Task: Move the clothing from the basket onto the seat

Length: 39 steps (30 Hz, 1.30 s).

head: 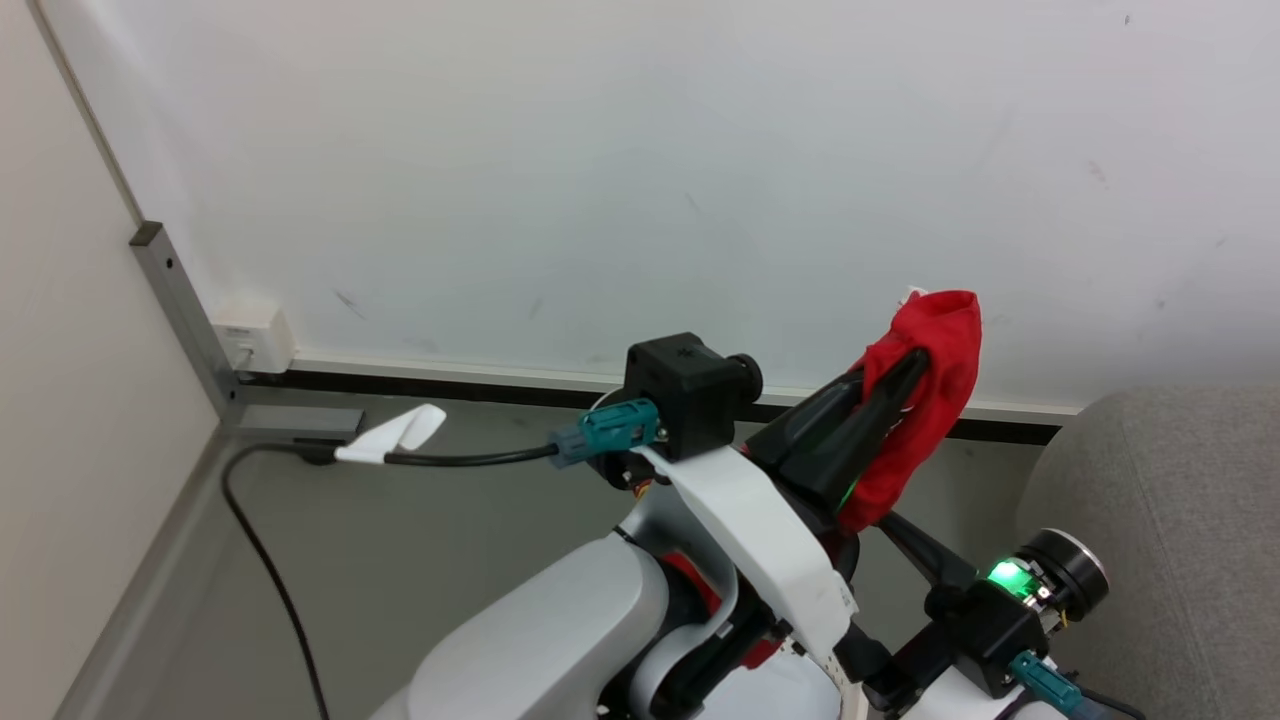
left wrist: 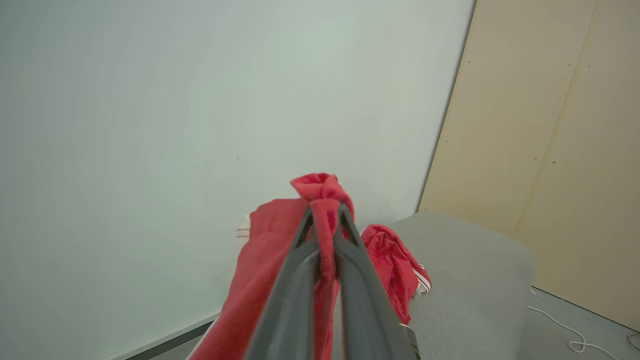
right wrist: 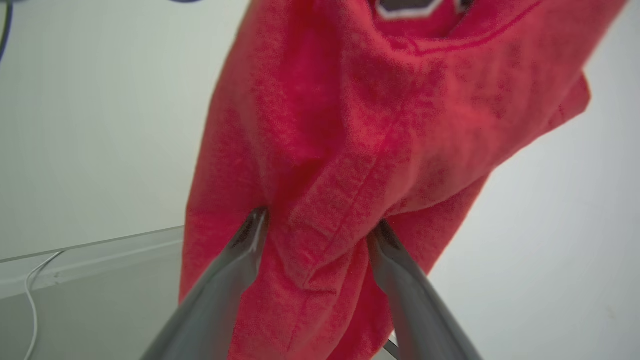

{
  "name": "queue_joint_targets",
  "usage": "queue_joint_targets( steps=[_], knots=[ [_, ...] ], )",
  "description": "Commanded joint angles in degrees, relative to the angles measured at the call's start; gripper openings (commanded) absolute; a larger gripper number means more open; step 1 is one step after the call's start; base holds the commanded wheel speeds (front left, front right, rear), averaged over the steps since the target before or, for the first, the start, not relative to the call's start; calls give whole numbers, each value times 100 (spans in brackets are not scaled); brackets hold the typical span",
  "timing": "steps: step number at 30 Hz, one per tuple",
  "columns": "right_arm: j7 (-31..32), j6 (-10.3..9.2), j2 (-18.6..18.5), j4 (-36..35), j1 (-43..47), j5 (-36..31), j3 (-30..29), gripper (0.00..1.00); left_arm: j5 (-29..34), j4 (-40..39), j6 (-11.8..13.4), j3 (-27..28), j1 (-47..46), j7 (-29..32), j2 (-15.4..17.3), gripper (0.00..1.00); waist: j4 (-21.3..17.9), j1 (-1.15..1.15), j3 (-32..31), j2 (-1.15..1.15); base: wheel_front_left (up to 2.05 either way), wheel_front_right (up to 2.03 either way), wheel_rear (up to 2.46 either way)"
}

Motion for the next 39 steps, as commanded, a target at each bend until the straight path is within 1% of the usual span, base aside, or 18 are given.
queue_joint_targets(
  steps=[1,2,3,4,5,10,11,12,14,15,16,17,18,19,27,31,35,39],
  knots=[
    [-46,-12,22,60,-114,93,48,100,-25,28,-6,-12,79,2,-3,0,5,0,9,0,0,0,0],
    [-70,-12,66,123,-152,139,102,82,-35,56,-6,-17,81,4,-5,0,11,0,15,0,0,0,0],
    [-125,-12,90,152,-215,128,154,45,-54,79,-12,-20,87,-2,-5,0,19,0,21,0,0,0,0],
    [-165,-12,113,172,-273,151,184,2,-65,103,-6,-16,92,-4,-5,0,31,0,29,0,0,0,0],
    [-204,-12,128,202,-306,168,232,0,-59,133,11,-6,87,-16,5,0,43,0,38,0,0,0,0],
    [-319,-12,185,272,-308,280,168,0,-36,265,39,41,91,-65,58,0,87,0,64,0,0,0,0],
    [-327,-12,188,270,-280,289,140,0,-38,283,57,58,102,-89,70,23,95,0,67,0,0,0,0],
    [-342,-12,192,262,-245,304,116,0,-41,305,72,68,117,-101,82,33,101,0,70,0,0,0,0],
    [-357,-12,186,237,-185,319,70,0,-70,340,75,86,150,-113,97,35,102,0,74,0,0,0,0],
    [-363,-12,185,225,-157,329,35,0,-76,358,83,95,160,-133,111,41,98,0,73,0,0,0,0],
    [-365,-12,184,216,-131,339,1,0,-76,375,90,111,170,-145,124,49,92,0,73,0,0,0,0],
    [-356,-12,178,203,-113,346,-20,0,-70,393,85,124,183,-178,140,76,82,0,74,0,0,0,0],
    [-359,-12,171,189,-93,351,-51,0,-58,411,86,128,202,-200,160,98,70,0,72,0,0,0,0],
    [-360,-12,173,162,-68,365,-103,0,-26,422,90,135,217,-251,183,100,56,0,77,0,0,0,0],
    [-360,-12,116,-19,153,367,-480,0,353,759,171,141,444,-809,446,100,-82,0,128,0,0,0,0],
    [-360,-12,120,-92,278,270,-794,0,557,1015,217,90,605,-1152,568,100,-177,0,149,0,0,0,0],
    [-360,-12,92,-164,378,224,-970,0,809,1191,165,-51,825,-1440,675,100,-315,0,141,0,0,0,0],
    [-360,-12,4,-224,452,199,-1040,0,1064,1367,4,-260,1177,-1582,799,100,-457,0,153,0,0,0,0]
  ],
)
